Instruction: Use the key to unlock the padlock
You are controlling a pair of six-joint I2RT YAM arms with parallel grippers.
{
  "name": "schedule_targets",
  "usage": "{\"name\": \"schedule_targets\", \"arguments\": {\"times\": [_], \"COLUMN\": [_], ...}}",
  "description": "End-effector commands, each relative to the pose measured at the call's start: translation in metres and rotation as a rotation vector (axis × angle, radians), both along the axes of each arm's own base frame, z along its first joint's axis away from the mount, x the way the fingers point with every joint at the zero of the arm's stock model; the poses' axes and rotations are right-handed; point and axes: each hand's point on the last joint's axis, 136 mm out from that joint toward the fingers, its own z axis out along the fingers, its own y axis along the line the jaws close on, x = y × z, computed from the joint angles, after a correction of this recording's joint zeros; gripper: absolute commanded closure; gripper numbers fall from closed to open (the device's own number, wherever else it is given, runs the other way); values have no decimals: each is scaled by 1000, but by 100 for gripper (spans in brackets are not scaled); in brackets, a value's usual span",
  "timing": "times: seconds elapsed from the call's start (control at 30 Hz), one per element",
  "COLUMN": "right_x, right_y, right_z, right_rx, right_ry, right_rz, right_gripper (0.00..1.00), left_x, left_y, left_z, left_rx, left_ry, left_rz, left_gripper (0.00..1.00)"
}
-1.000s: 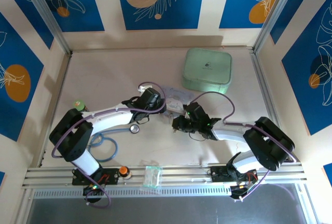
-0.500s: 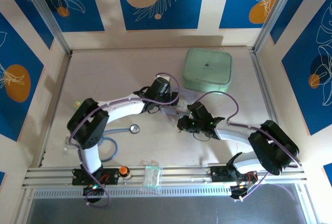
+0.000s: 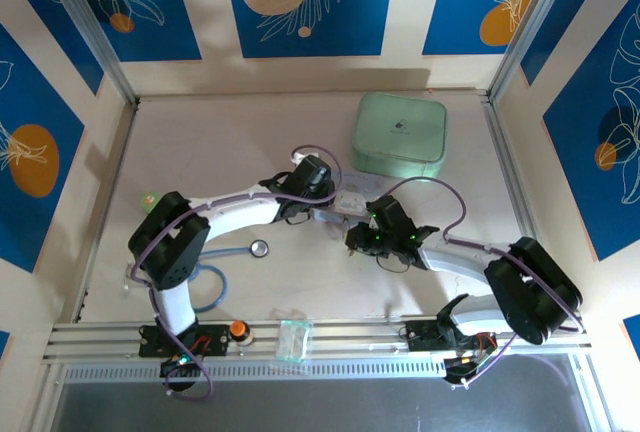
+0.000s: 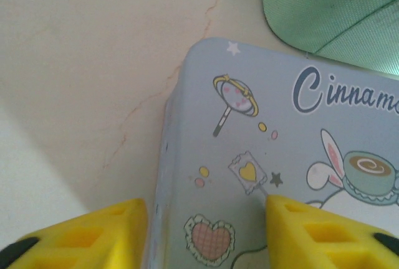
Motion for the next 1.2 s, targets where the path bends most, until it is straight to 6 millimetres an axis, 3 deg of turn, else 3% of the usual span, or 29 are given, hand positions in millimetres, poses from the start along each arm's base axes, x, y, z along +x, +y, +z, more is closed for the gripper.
{"name": "schedule_targets", "arguments": {"times": [0.0,0.3,0.57,0.83,1.17], "right_x": [-63,-52,-32,-9,8], "right_y": [-76,-80,-72,-66,-56], "right_z": [-66,-52,-50,-28,-20], "right_rx": [-221,-237,-207,-84,119], "right_ry": [349,302,271,170,247], "right_rz": [-216,-229,-219,-292,-314], "right_gripper": [96,98,99,100,100], "left_x": [-50,-79,-74,-80,-83], "left_y": [49,28,35,42,46], "left_z": [-71,-54,-72,-83,-87], "left_rx": [170,68,153,173,183], "left_ry": [229,204,210,219,221], "left_rz": [65,56,83,95,90], "left_gripper": [54,54,53,53,55]}}
